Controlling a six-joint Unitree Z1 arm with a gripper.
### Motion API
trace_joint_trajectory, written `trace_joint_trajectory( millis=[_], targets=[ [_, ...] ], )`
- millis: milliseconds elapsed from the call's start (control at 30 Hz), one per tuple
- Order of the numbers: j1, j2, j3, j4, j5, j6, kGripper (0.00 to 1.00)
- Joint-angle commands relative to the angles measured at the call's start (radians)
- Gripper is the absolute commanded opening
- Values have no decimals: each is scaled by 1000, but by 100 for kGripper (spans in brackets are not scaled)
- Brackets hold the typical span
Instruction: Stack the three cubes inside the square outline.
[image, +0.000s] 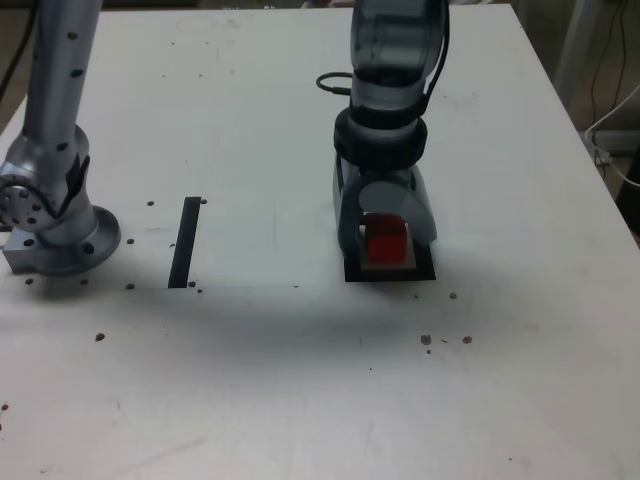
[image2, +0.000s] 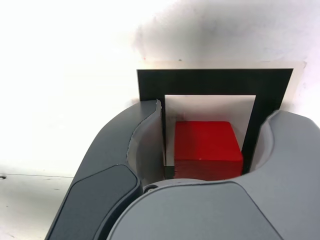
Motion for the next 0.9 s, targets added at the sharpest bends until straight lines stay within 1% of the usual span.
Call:
trace_joint_trajectory(
  millis=[0, 100, 200, 367, 467, 600, 767, 867],
  targets=[
    [22, -29, 4, 13, 17, -4, 97],
    [69, -56, -3, 45, 48, -4, 98],
    [145, -76, -29, 93, 82, 9, 98],
    [275, -80, -91, 155, 114, 57, 98],
    [351, -74, -137, 177, 120, 92, 98],
    [445, -51, -217, 214, 118, 140, 98],
    [554, 14, -335, 264, 109, 195, 98],
    [605, 57, -392, 279, 105, 217, 98]
  ],
)
